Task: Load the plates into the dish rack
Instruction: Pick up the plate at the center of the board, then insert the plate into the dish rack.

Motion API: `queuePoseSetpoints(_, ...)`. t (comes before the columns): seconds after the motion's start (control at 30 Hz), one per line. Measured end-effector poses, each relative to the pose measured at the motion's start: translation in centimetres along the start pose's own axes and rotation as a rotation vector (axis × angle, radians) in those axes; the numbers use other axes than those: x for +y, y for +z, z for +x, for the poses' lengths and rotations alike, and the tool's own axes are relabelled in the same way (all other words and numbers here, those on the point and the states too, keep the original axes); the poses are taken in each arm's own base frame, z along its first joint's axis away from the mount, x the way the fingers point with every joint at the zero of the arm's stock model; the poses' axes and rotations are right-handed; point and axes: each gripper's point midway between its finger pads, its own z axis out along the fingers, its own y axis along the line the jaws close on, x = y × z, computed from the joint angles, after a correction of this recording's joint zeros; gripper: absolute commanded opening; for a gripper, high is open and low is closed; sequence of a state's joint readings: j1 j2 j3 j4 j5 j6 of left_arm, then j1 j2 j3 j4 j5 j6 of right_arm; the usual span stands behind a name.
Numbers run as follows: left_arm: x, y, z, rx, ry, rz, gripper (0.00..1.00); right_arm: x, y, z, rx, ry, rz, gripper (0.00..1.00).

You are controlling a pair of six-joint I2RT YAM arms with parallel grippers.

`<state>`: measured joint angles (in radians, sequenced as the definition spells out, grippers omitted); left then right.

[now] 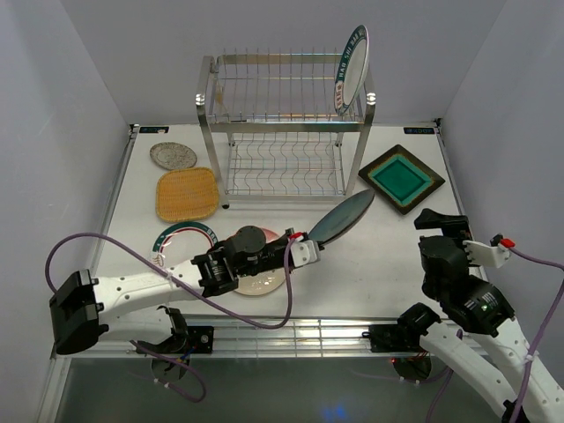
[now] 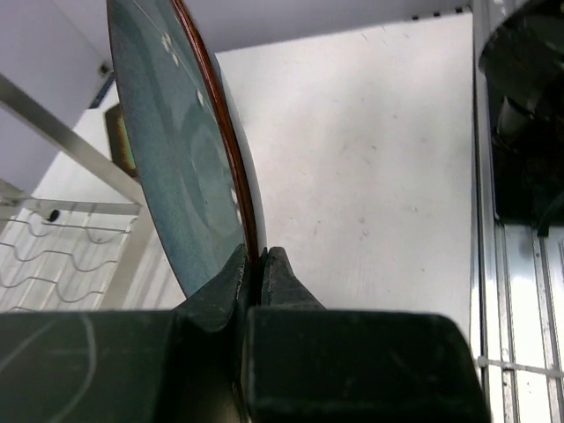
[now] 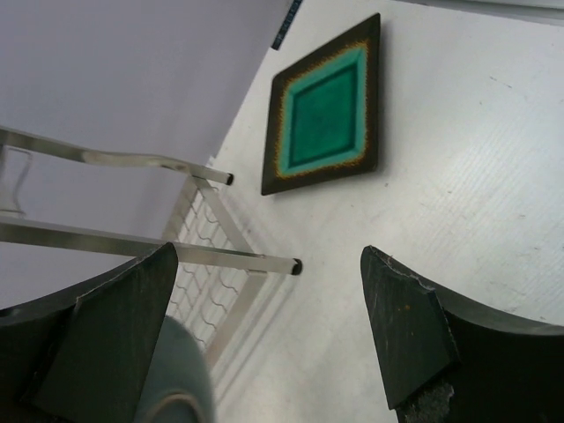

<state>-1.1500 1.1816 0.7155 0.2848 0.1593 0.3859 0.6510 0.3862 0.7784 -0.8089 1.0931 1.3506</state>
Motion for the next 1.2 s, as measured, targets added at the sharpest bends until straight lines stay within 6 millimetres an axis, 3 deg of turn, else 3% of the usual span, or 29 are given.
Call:
queuePoseSetpoints(0.17,2.9,-1.4,-4.1,-0.060,-0.045,-0.118,0.00,-3.1,1.3,3.5,0.035,-0.079,0.051,0.90)
queuePoseSetpoints(0.37,6.8,-2.3,-9.3,-0.120,-0.107,-0.255,0.00,-5.2,2.0,5.9,0.066,-0.110,0.081,0.90)
queuePoseSetpoints(0.7,13.5,-6.3,-18.9,-0.291,-0.199,-0.509,0.00,-6.2,2.3,6.7,0.072,-0.089,0.081,0.90)
queuePoseSetpoints(0.87,14.8,-7.7,-21.7,-0.346,-0.249,-0.544,0.00,-6.3,2.2,6.5,0.069,-0.067,0.067,0.90)
queuePoseSetpoints(1.07,16.1,-6.7,-24.8,-0.380,-0.285,-0.544,0.00,-6.3,2.1,6.5,0.069,-0.062,0.064,0.90)
queuePoseSetpoints(1.2,17.1,-4.5,-26.3,-0.386,-0.278,-0.547,0.00,-6.3,2.1,6.6,0.074,-0.063,0.064,0.90)
